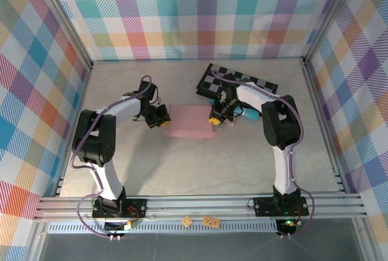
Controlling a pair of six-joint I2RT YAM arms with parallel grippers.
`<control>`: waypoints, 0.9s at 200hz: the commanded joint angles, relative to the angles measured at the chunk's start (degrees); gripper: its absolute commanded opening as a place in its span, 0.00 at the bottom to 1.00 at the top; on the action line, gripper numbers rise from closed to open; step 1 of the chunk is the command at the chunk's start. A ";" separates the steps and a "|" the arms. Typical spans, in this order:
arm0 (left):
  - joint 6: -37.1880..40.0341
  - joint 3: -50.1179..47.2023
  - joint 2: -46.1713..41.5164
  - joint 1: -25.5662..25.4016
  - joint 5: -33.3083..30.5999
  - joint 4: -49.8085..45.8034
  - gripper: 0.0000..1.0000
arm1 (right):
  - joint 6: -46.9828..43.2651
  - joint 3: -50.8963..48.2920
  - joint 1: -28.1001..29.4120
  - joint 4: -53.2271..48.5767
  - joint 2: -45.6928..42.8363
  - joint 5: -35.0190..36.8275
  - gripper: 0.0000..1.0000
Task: Fold the paper box
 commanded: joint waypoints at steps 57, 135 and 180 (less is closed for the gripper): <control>1.88 -1.82 1.18 -1.65 -0.65 -1.41 0.07 | -6.30 0.51 0.49 -0.37 0.73 -0.61 0.33; 2.81 -1.51 0.92 -1.37 -1.78 -2.70 0.07 | -14.73 0.82 -4.32 3.88 1.79 -11.65 0.59; 2.85 -2.08 0.66 -1.36 -2.00 -2.77 0.07 | -17.89 4.18 -4.72 1.88 4.84 -9.62 0.61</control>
